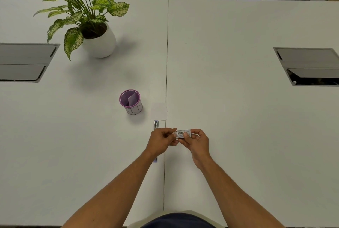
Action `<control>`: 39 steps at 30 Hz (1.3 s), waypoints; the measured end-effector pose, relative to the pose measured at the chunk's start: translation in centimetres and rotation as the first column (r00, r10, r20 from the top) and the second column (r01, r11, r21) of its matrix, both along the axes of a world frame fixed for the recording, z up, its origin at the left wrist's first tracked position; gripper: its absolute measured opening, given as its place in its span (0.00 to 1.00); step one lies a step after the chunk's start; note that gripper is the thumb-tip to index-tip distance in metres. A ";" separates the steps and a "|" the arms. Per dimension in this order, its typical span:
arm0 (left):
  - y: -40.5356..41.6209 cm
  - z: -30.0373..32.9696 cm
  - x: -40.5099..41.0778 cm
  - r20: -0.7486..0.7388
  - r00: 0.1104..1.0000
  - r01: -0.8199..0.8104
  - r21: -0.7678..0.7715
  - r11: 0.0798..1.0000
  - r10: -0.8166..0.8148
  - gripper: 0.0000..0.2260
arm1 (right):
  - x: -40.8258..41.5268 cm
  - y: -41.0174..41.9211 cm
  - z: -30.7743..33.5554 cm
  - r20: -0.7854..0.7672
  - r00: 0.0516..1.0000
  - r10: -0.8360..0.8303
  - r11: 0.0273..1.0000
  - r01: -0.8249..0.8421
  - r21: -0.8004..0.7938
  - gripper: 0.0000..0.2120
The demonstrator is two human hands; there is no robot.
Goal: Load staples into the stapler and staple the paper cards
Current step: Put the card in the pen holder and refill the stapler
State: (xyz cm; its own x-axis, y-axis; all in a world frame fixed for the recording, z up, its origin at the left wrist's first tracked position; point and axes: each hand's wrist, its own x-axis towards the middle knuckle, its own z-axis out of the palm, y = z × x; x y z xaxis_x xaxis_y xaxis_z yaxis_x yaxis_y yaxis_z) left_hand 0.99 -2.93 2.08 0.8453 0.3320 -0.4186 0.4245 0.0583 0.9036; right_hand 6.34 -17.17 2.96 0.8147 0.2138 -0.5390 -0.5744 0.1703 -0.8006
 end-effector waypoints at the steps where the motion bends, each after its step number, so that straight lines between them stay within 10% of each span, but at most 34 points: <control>1: -0.1 0.1 0.0 0.002 1.000 -0.012 -0.022 1.000 0.012 0.11 | 0.0 0.0 0.0 0.003 1.000 0.001 1.000 -0.001 0.002 0.09; 24: 0.7 1.0 -0.2 -0.045 0.999 -0.025 -0.491 0.871 0.004 0.07 | 0.0 -1.8 0.5 -0.006 0.950 0.311 0.926 -0.301 0.228 0.15; 31: 0.3 0.2 0.5 -0.018 0.998 -0.051 0.060 0.997 0.052 0.06 | 0.9 -2.6 -1.3 0.039 0.986 0.162 0.987 -0.161 -0.022 0.13; 35: 1.7 -1.0 -0.5 0.014 0.998 0.051 0.490 0.870 -0.066 0.10 | 2.6 -3.8 -3.3 0.049 0.998 0.042 0.978 -0.032 -0.204 0.15; 39: 3.6 -2.4 -2.3 -0.043 0.989 0.140 0.535 0.833 -0.139 0.19 | 4.9 -4.6 -4.7 0.034 0.994 -0.105 0.950 0.111 -0.292 0.11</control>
State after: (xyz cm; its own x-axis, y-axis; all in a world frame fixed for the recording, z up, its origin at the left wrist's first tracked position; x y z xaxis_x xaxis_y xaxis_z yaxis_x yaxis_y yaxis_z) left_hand -1.30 0.71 -0.29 0.8992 0.3828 -0.2118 0.3930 -0.4941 0.7756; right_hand 11.24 -21.80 -1.76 0.8344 -0.0412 -0.5496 -0.5505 -0.0132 -0.8347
